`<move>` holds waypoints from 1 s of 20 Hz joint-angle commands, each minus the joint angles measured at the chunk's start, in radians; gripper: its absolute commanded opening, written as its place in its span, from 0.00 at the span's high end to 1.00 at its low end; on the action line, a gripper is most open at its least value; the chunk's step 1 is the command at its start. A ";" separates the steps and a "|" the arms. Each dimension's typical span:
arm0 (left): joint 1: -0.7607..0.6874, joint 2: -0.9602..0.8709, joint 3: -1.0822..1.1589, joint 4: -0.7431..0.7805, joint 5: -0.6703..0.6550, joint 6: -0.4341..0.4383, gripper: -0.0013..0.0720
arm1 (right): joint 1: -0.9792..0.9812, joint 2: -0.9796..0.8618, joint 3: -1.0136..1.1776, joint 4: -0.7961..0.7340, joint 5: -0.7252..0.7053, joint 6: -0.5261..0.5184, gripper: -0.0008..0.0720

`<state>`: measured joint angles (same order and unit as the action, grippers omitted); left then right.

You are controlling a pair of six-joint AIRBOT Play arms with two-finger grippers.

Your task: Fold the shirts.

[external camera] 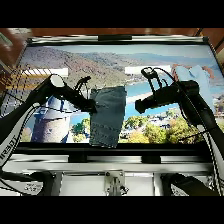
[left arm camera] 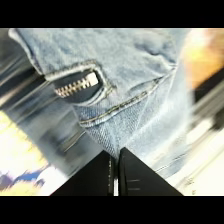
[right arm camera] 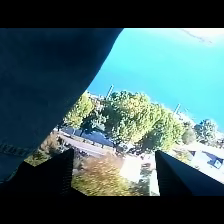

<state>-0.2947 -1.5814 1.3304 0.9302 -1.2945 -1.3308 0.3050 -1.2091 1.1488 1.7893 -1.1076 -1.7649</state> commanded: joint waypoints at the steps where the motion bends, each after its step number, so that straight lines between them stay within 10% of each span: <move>1: 0.006 0.055 -0.116 0.144 0.035 -0.119 0.88 | -0.001 0.000 0.000 0.010 0.001 0.001 0.12; 8: -0.002 0.034 -0.288 0.107 0.290 -0.212 0.85 | -0.001 -0.015 0.000 0.018 -0.003 0.056 0.12; 11: 0.051 0.039 -0.255 0.106 0.251 -0.230 0.22 | -0.001 -0.090 0.000 0.141 -0.047 0.063 0.12; 20: 0.068 0.050 -0.229 0.097 0.135 -0.092 0.22 | 0.000 -0.283 -0.029 0.386 -0.133 0.011 0.12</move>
<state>-0.2111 -1.5311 1.1030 1.0367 -1.1400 -1.4822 0.3046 -1.4506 1.1389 2.0735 -1.2053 -1.7187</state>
